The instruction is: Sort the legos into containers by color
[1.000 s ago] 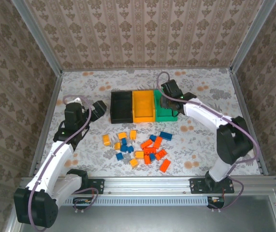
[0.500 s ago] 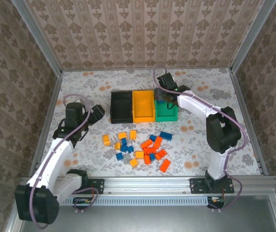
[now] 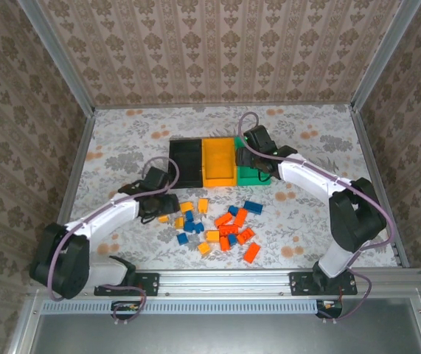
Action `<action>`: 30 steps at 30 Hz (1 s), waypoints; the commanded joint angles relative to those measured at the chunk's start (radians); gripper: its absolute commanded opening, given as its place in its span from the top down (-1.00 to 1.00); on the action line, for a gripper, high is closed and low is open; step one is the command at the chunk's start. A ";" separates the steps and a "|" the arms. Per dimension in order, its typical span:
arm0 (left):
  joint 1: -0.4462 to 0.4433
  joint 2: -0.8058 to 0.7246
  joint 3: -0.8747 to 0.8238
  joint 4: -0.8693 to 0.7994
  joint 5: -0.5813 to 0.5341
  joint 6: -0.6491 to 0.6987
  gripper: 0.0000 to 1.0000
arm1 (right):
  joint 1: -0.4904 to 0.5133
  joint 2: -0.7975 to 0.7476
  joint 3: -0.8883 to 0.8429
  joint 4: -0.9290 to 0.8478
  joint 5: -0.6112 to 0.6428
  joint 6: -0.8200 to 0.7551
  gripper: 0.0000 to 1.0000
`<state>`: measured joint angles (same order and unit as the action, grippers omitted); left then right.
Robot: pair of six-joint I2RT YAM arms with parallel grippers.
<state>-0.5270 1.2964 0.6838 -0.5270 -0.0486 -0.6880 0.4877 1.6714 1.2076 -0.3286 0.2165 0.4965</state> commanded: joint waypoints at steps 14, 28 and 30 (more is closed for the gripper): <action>-0.016 0.140 -0.037 0.054 -0.146 0.020 -0.06 | -0.003 -0.111 -0.061 0.049 -0.004 0.010 -0.43; -0.017 -0.103 0.043 0.011 -0.093 0.025 0.38 | -0.009 -0.137 -0.073 0.046 0.000 0.017 -0.43; -0.006 -0.117 0.112 0.024 -0.086 0.040 0.38 | -0.009 -0.140 -0.081 0.048 -0.002 0.023 -0.43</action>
<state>-0.5468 1.2148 0.6968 -0.5091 -0.1459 -0.6743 0.4824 1.5681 1.1439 -0.2867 0.2123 0.5018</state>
